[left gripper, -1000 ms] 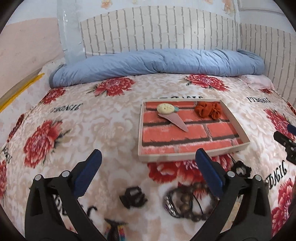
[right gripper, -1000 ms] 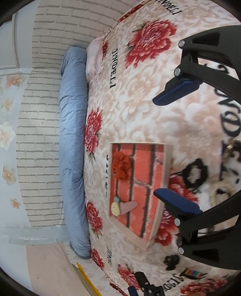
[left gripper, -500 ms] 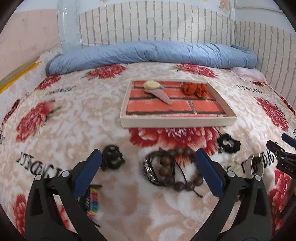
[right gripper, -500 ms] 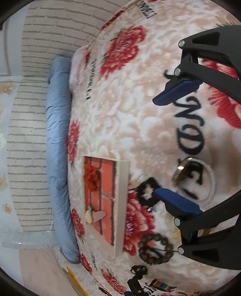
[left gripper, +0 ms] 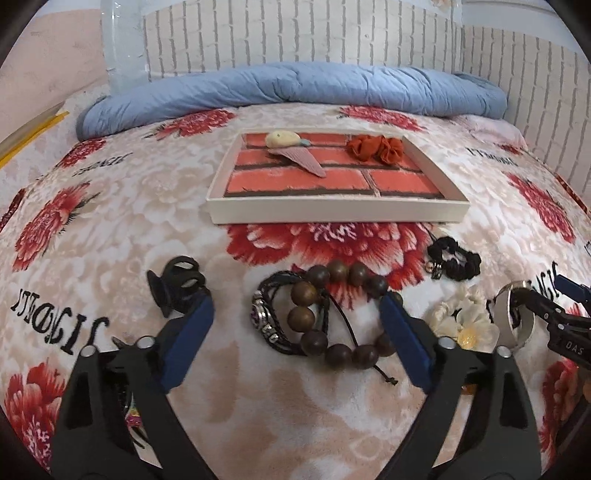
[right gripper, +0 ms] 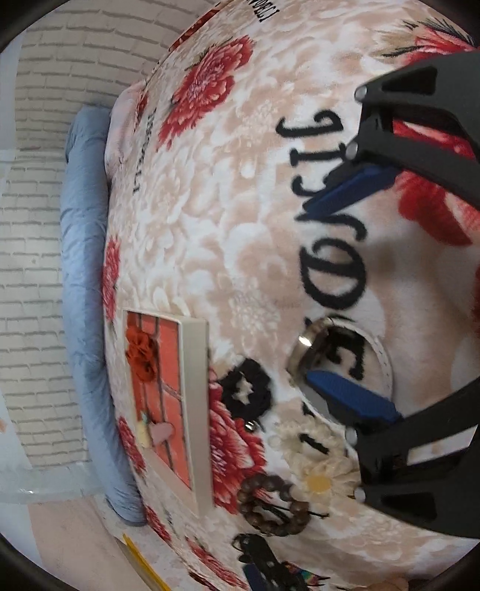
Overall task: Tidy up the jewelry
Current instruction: 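Grasp the wooden bead bracelet with the left tool while the right tool grasps the white-strap watch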
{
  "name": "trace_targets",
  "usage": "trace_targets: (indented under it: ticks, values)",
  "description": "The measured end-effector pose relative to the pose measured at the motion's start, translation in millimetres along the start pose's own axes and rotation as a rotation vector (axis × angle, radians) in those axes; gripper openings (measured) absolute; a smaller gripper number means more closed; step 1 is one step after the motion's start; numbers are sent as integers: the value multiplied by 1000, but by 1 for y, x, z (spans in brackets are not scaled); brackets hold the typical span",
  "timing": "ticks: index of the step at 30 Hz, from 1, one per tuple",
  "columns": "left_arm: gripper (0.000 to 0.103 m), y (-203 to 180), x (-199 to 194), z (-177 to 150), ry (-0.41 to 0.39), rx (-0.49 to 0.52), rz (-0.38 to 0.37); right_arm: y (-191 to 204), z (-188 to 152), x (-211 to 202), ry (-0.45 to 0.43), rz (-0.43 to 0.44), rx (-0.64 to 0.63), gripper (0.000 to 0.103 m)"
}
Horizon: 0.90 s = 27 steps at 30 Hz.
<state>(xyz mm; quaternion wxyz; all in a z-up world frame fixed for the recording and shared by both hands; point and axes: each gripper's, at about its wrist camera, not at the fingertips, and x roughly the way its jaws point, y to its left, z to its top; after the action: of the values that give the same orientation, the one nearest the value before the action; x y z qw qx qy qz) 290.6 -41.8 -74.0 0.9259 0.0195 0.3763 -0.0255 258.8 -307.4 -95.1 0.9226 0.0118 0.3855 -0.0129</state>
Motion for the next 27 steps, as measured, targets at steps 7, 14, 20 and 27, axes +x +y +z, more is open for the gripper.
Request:
trace_targets:
  ticks: [7,14,20,27]
  values:
    - [76,-1,17,-2,36,4,0,1,-4,20,86,28,2,56]
    - [56,0,32,0,72,-3,-25,6,-3,26,98,27,-13,52]
    - [47,-5,38,2,75,23,-23,6,-2,27,98,37,-8,49]
    - [41,-9,53,6,111,38,-37,5,-2,28,98,38,-9,49]
